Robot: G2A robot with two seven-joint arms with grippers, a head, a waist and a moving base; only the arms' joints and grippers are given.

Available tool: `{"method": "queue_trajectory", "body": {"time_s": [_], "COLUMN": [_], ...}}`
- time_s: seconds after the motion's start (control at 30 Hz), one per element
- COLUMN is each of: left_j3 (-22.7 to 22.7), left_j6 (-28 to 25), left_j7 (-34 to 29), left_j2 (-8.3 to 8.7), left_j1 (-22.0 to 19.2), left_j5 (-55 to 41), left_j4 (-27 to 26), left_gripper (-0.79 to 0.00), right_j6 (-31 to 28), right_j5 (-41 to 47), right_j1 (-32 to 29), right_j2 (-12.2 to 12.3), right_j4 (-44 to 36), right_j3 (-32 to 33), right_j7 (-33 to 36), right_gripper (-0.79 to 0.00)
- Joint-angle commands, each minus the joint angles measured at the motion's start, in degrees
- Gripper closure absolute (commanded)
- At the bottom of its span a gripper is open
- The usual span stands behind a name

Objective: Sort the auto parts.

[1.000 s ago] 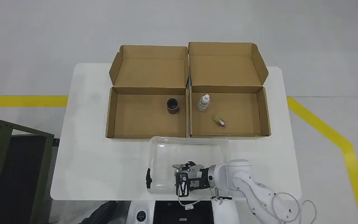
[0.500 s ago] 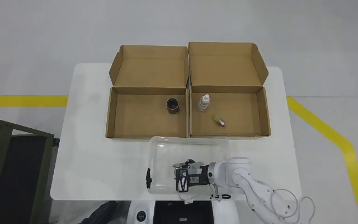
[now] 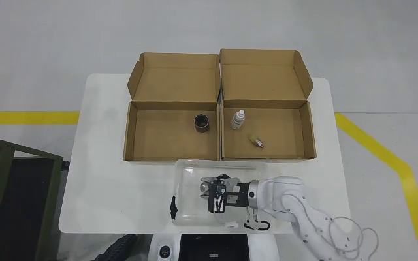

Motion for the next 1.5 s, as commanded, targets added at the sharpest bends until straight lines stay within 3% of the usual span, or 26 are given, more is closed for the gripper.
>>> {"method": "queue_trajectory", "body": {"time_s": [0.0, 0.67, 1.47], "left_j3": [0.0, 0.0, 0.0], "left_j6": [0.0, 0.0, 0.0], "left_j7": [0.0, 0.0, 0.0], "left_j2": [0.0, 0.0, 0.0], "left_j1": [0.0, 0.0, 0.0], "left_j5": [0.0, 0.0, 0.0], "left_j4": [0.0, 0.0, 0.0], "left_gripper": [-0.785, -0.785, -0.785], "right_j6": [0.5, 2.1, 1.3], "right_j5": [1.9, 17.5, 22.7], "right_j1": [-0.3, -1.0, -2.5], "right_j2": [0.1, 1.0, 2.0], "right_j4": [-0.8, -8.2, -8.7], "right_j3": [0.7, 8.8, 13.9], "right_j7": [-0.1, -2.7, -4.7], "right_gripper": [0.0, 0.0, 0.0]}}
